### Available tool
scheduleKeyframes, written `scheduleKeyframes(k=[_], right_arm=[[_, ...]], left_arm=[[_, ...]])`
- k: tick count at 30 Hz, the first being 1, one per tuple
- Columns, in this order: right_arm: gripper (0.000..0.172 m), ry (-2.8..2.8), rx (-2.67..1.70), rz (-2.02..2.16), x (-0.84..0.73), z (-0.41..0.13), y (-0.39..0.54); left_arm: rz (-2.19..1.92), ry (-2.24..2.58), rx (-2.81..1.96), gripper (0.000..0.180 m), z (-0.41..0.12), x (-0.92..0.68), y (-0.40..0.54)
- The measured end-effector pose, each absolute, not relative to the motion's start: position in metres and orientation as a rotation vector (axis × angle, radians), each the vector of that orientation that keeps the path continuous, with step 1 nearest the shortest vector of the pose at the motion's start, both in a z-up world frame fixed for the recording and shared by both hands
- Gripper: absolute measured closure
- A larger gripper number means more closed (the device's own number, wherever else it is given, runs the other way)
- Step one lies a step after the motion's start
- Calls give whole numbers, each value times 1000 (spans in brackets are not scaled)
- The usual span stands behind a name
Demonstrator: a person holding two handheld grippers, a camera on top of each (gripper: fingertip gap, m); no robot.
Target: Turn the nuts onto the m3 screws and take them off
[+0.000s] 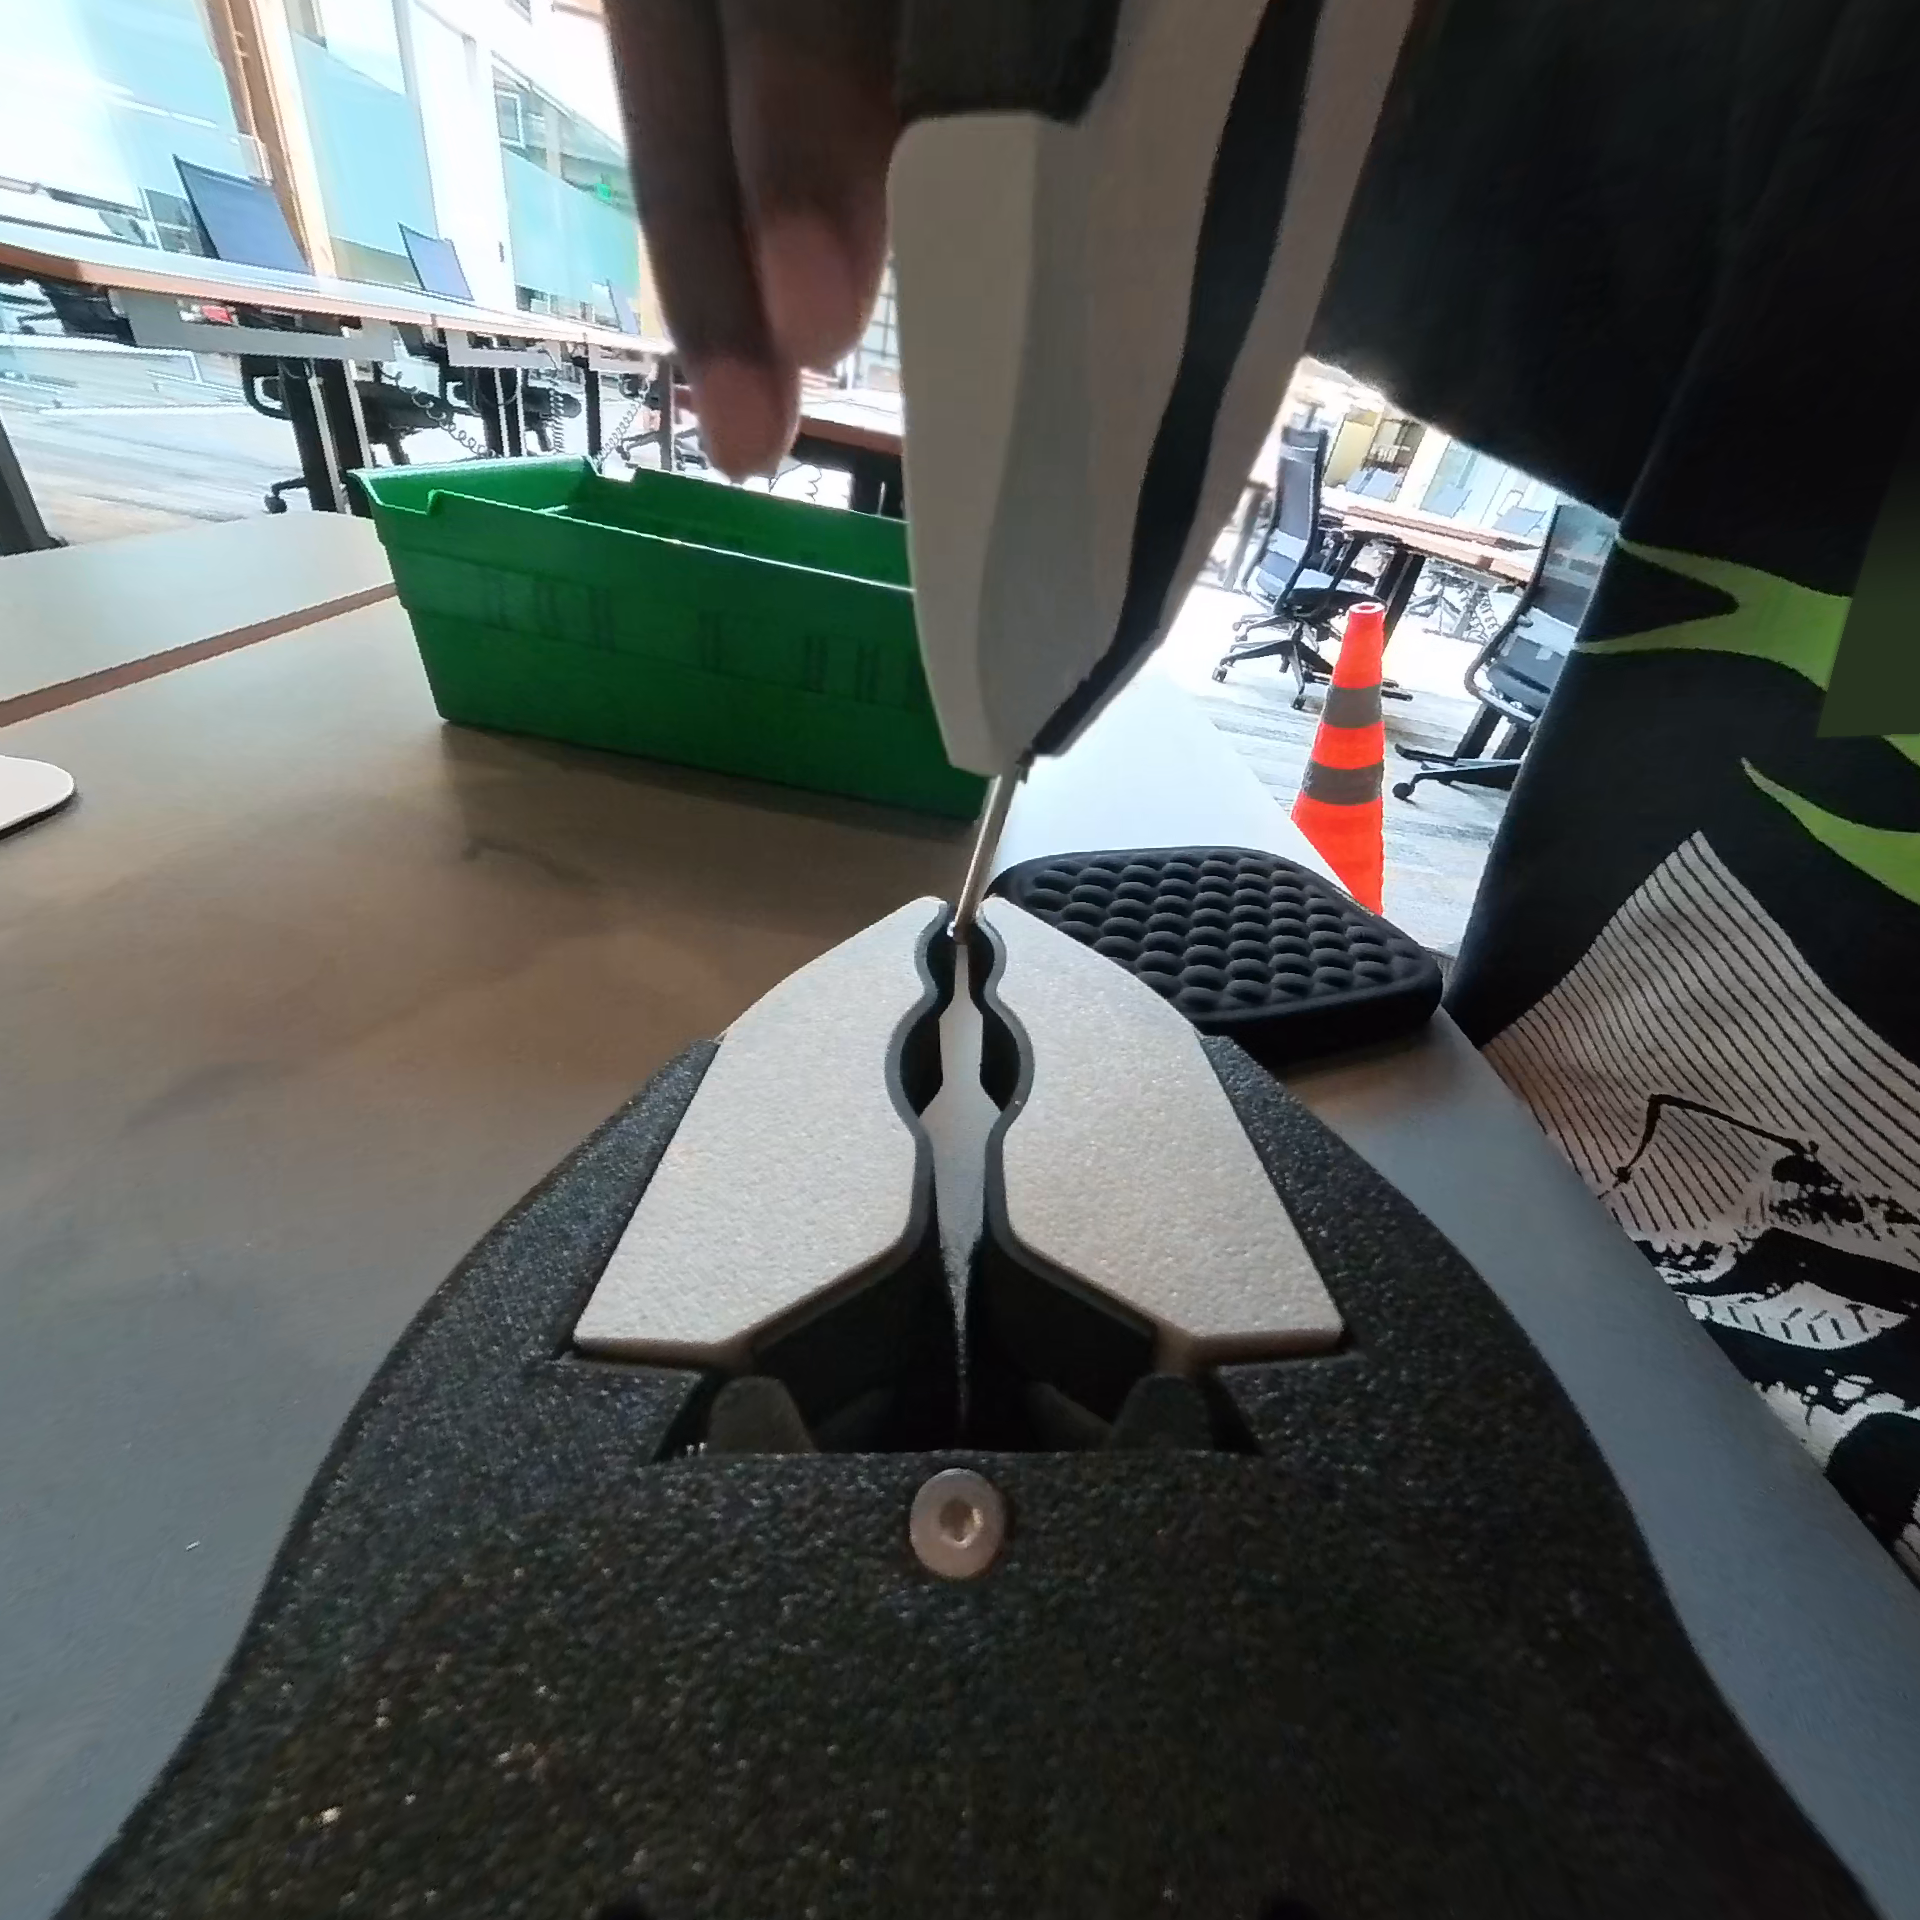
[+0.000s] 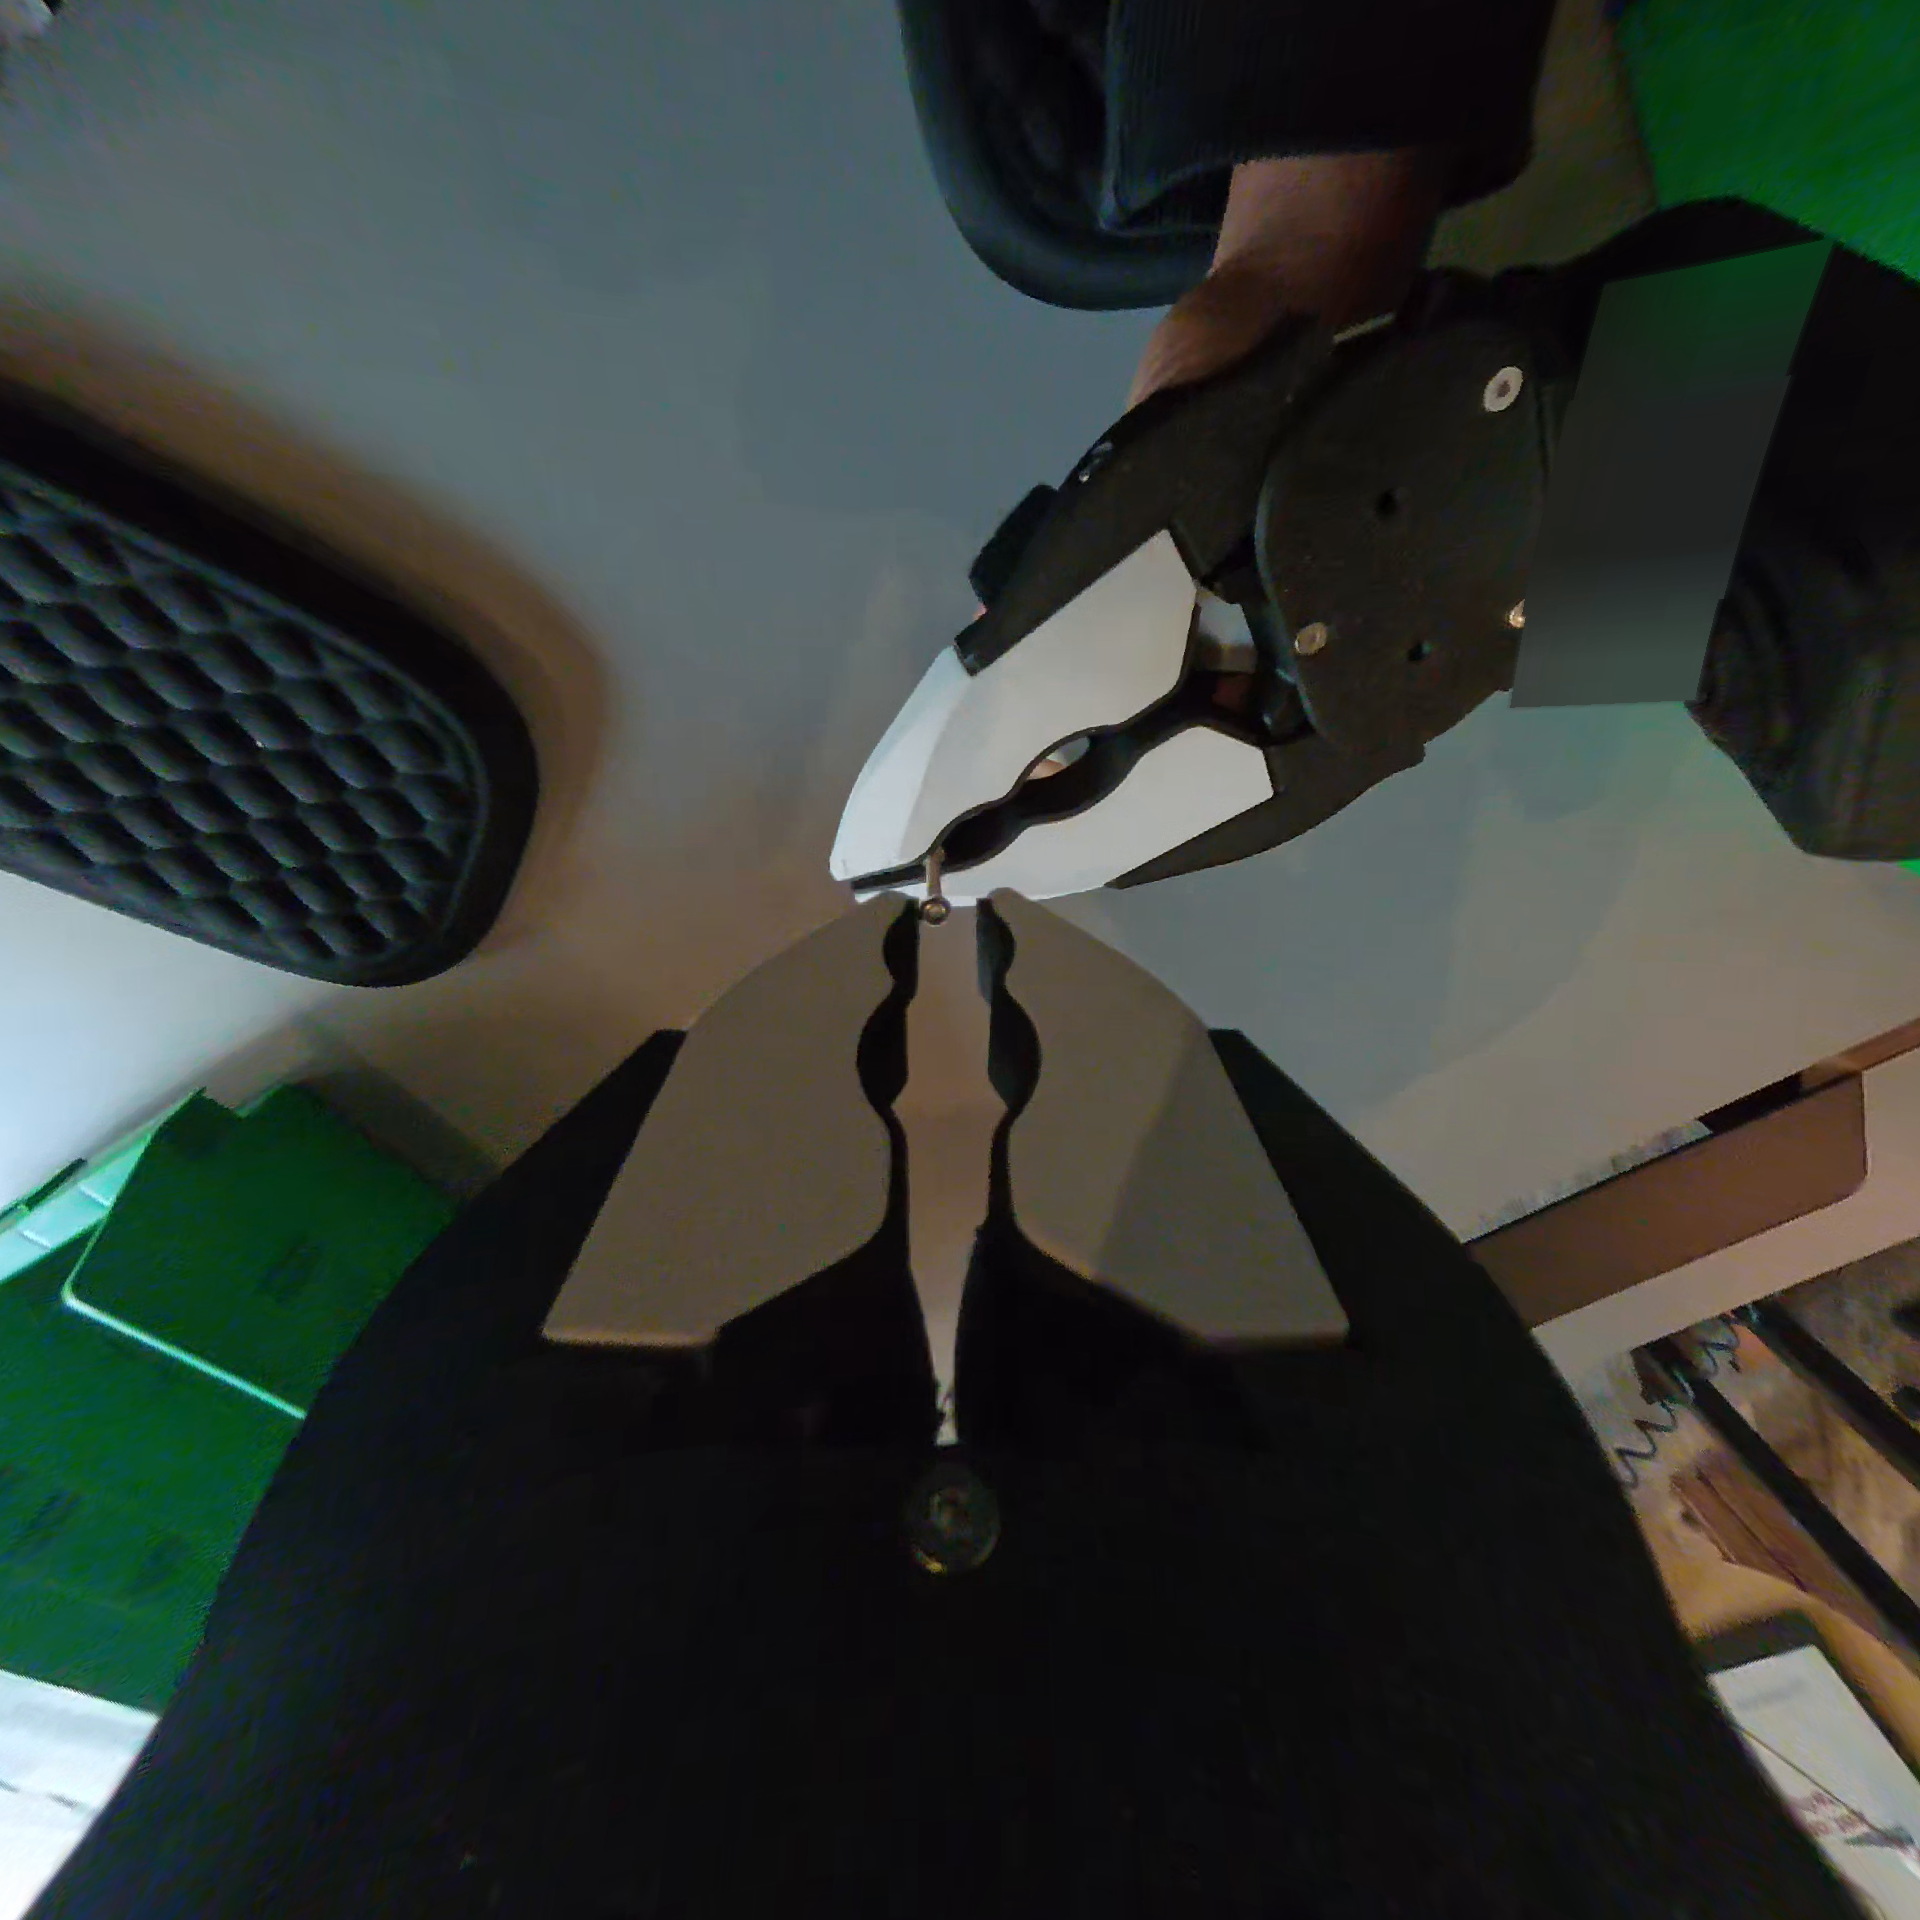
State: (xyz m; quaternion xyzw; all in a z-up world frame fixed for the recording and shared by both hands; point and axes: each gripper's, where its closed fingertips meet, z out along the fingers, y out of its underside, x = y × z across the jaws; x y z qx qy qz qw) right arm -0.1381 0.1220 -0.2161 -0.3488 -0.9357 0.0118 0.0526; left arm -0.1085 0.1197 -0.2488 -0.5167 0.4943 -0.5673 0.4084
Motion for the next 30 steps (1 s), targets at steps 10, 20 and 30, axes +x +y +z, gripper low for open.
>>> scheduleKeyframes(k=[10, 20, 30], right_arm=[[167, -2572, -1593, 38, -135, -219, 125], [137, -2139, -2042, 24, -131, -216, 126], [150, -2849, -1104, 29, -132, -218, 120]], left_arm=[[-1405, 1232, -1315, 180, -250, -108, 122], [-1400, 1239, -1320, 180, -251, -107, 121], [-1424, 1252, -1310, 180, -250, -108, 119]])
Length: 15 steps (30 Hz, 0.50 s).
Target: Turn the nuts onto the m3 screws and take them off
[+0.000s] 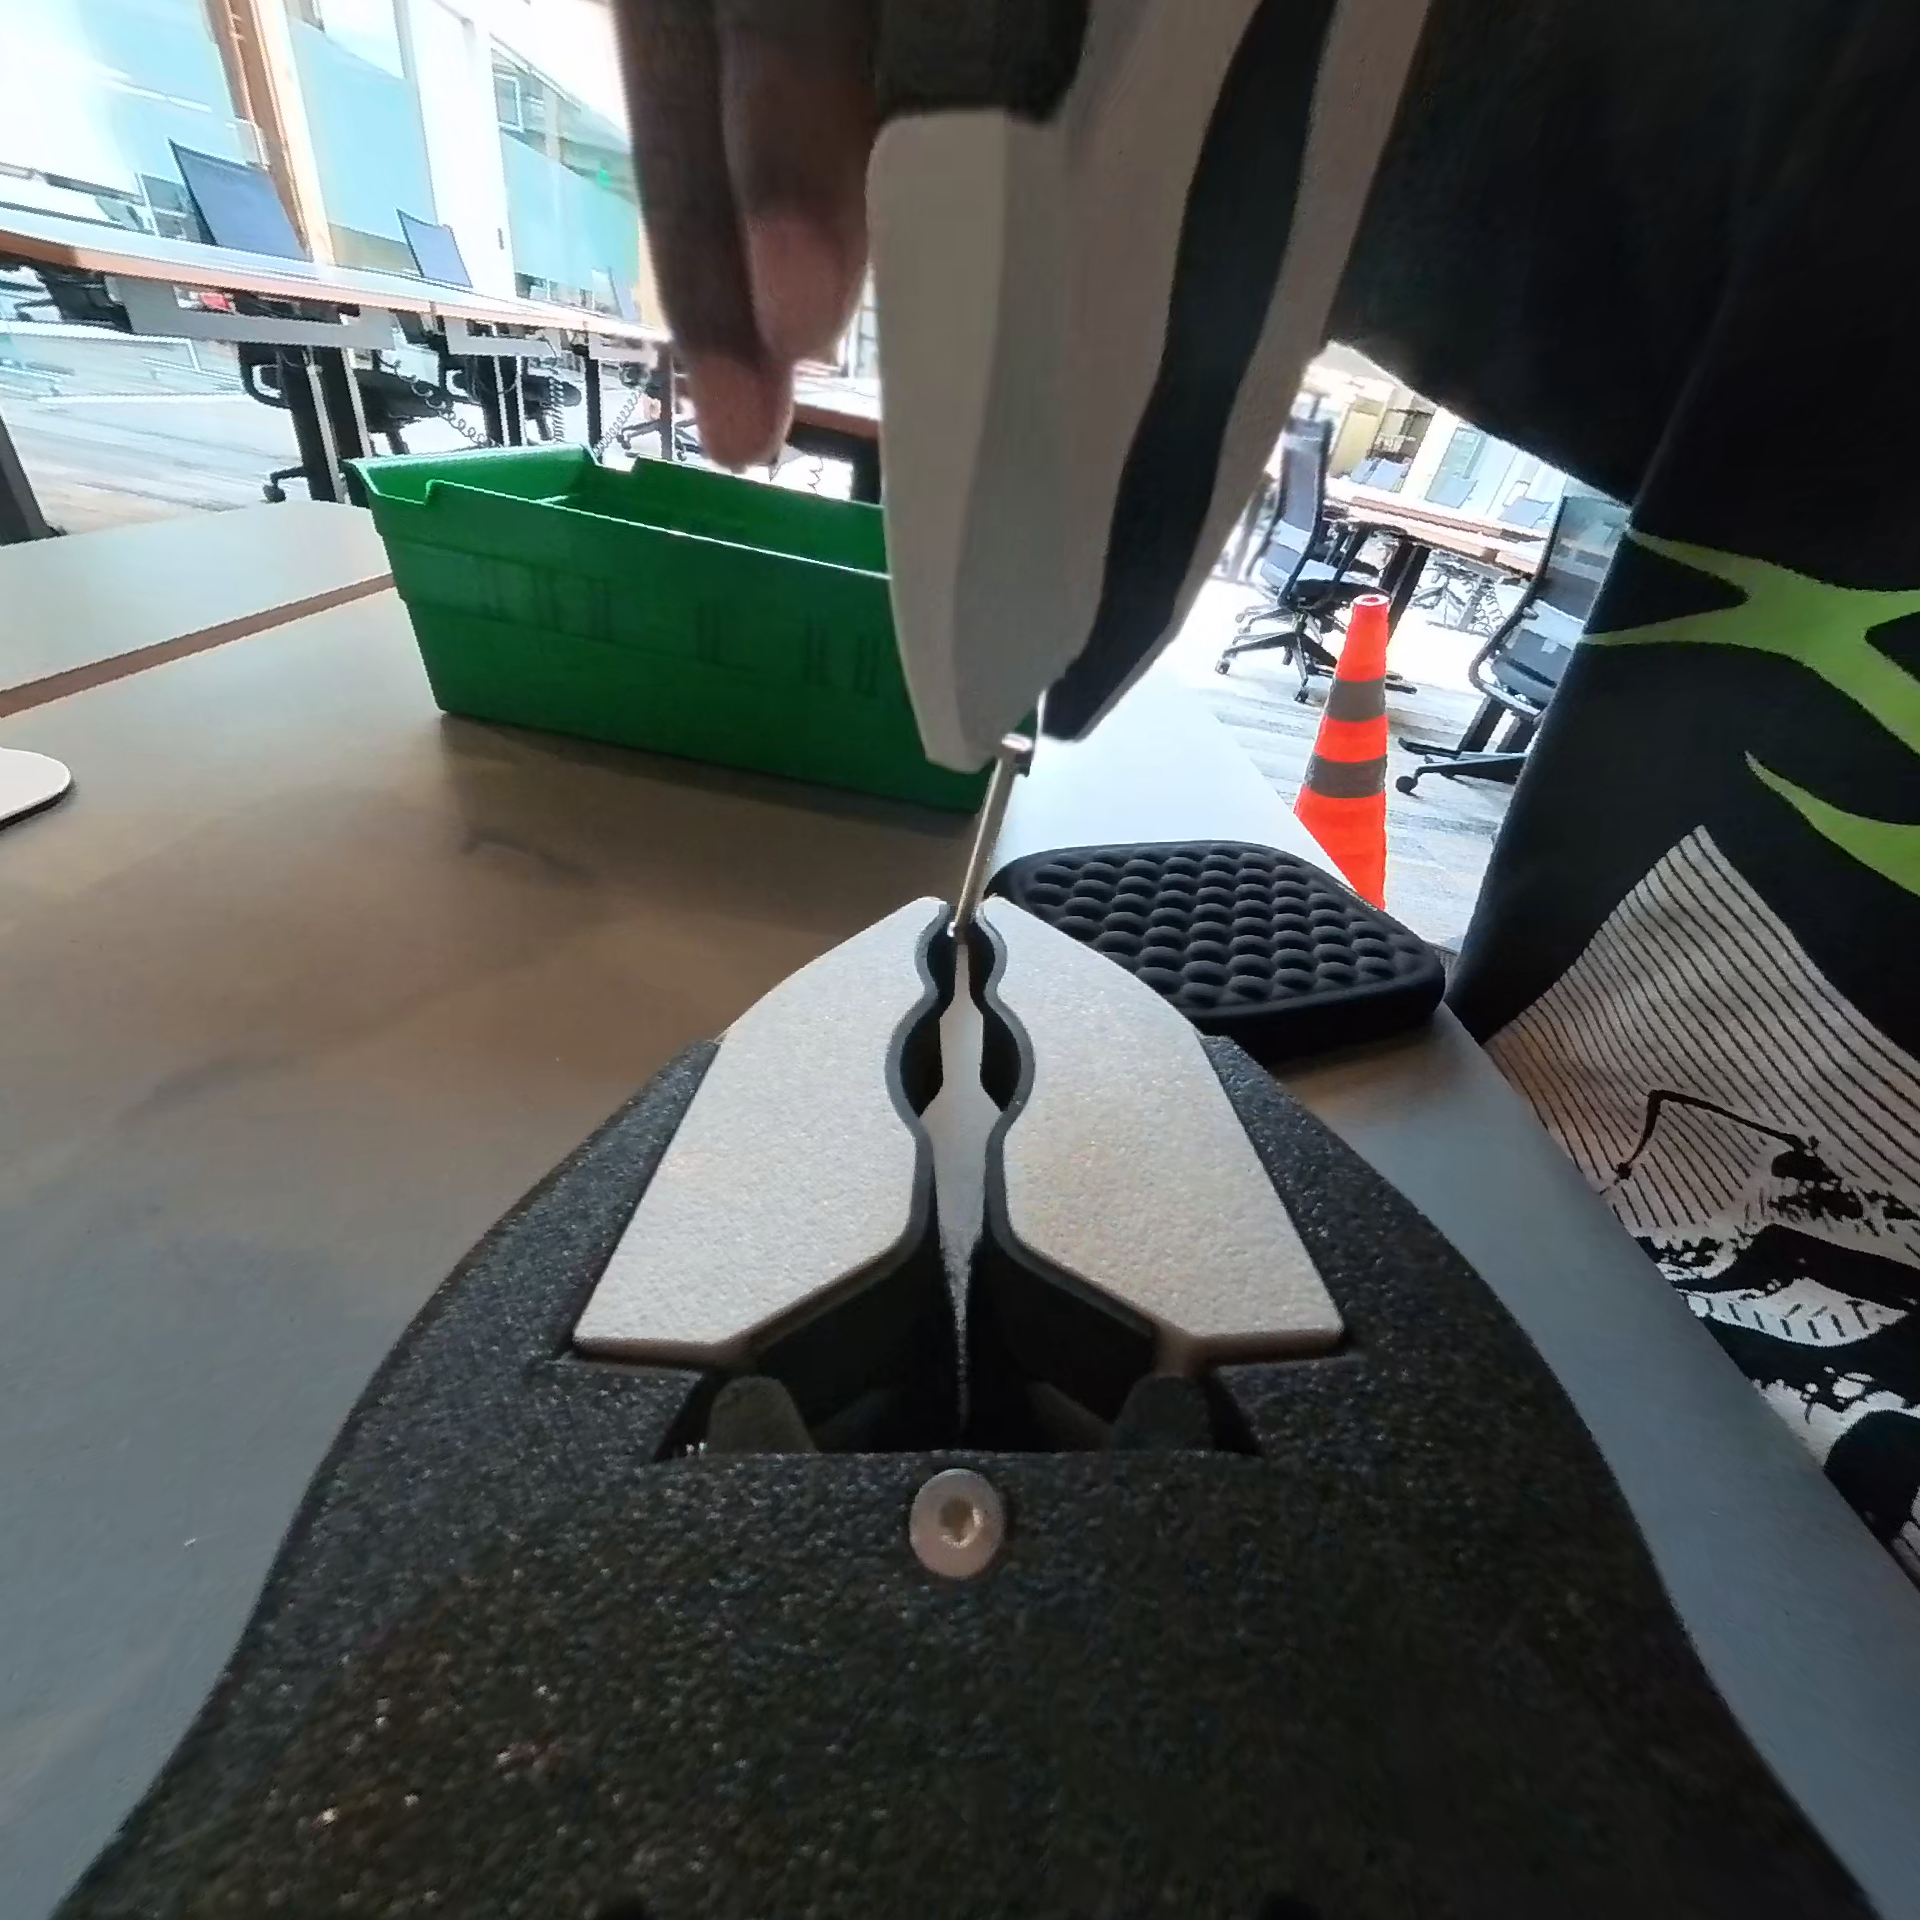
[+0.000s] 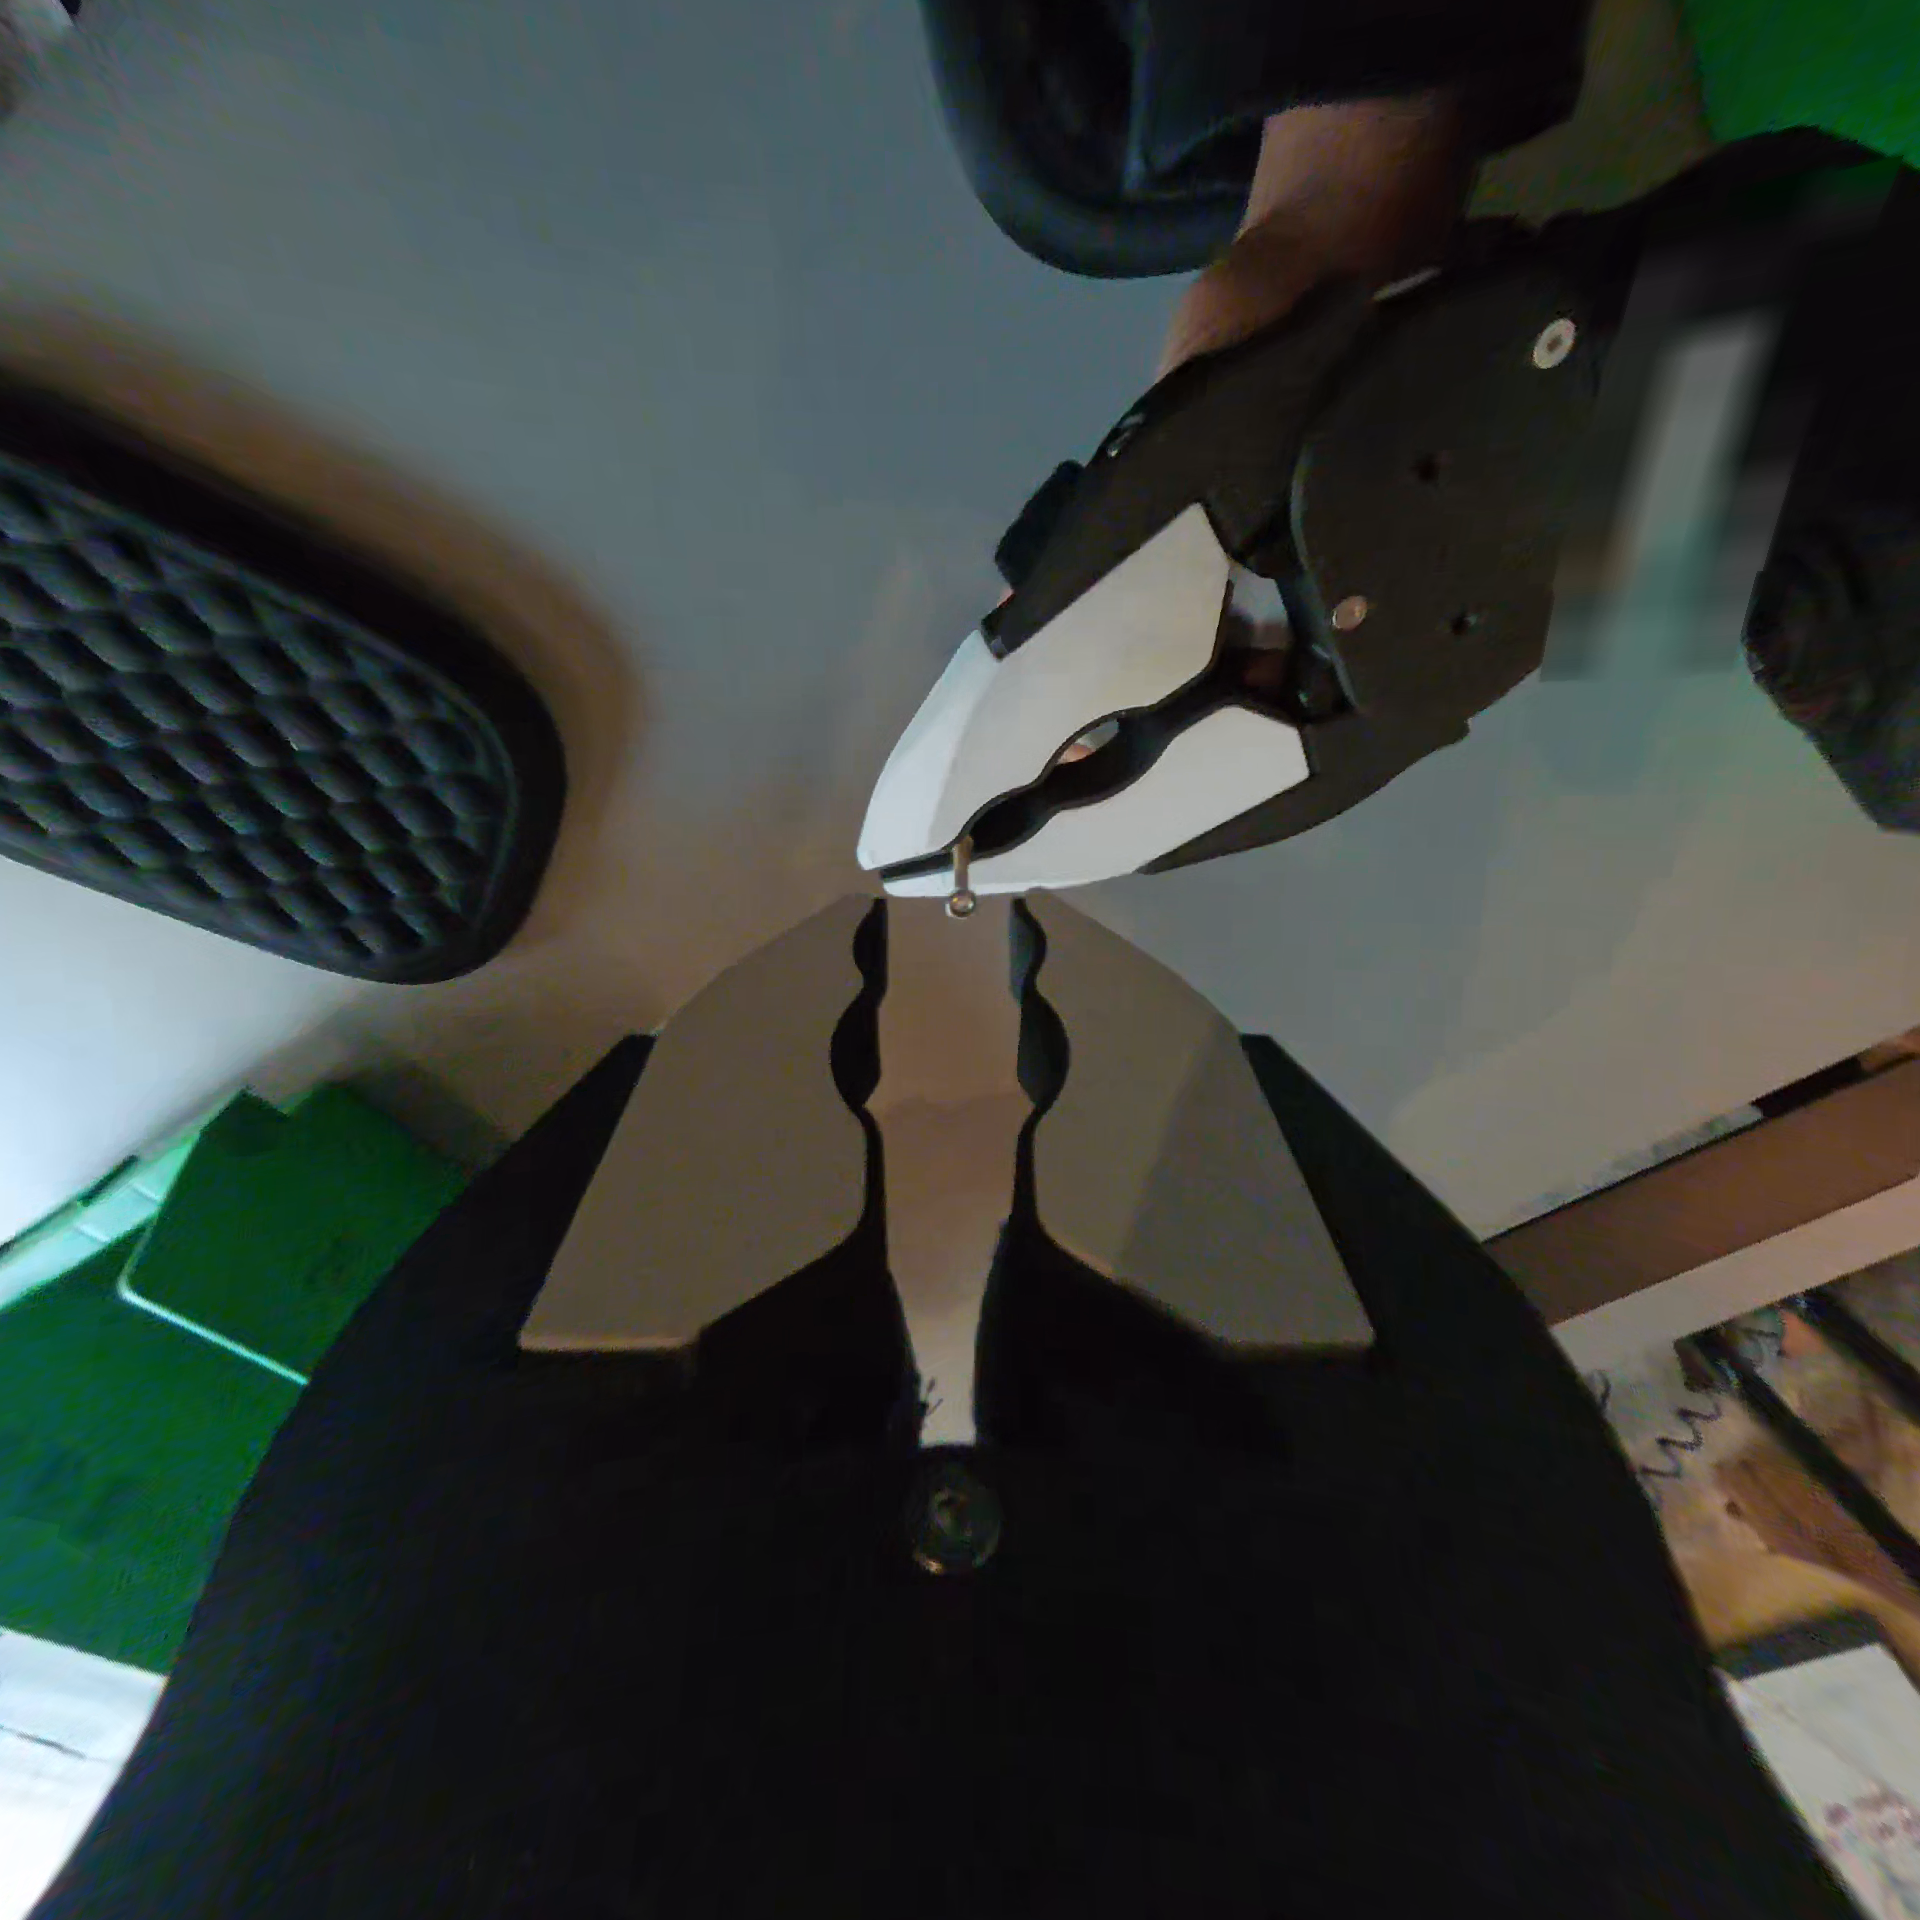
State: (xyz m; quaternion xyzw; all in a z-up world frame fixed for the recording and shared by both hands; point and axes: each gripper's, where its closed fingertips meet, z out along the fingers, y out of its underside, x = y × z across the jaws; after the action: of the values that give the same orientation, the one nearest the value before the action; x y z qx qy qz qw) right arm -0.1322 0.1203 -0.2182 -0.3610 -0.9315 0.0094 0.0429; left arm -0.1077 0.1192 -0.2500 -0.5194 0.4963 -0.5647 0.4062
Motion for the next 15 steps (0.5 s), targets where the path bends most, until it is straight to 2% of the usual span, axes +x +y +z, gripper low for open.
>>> scheduleKeyframes(k=[4, 6, 11, 15], right_arm=[[166, -2878, -1031, 6, -136, -223, 124], [167, -2849, -1092, 35, -138, -223, 123], [167, -2573, -1624, 36, -135, -223, 128], [167, -2116, -2122, 12, -132, -224, 130]], left_arm=[[-1427, 1254, -1309, 180, -250, -108, 119], [-1427, 1250, -1309, 180, -250, -108, 119], [-1407, 1234, -1319, 180, -250, -108, 121], [-1402, 1234, -1325, 179, -250, -107, 122]])
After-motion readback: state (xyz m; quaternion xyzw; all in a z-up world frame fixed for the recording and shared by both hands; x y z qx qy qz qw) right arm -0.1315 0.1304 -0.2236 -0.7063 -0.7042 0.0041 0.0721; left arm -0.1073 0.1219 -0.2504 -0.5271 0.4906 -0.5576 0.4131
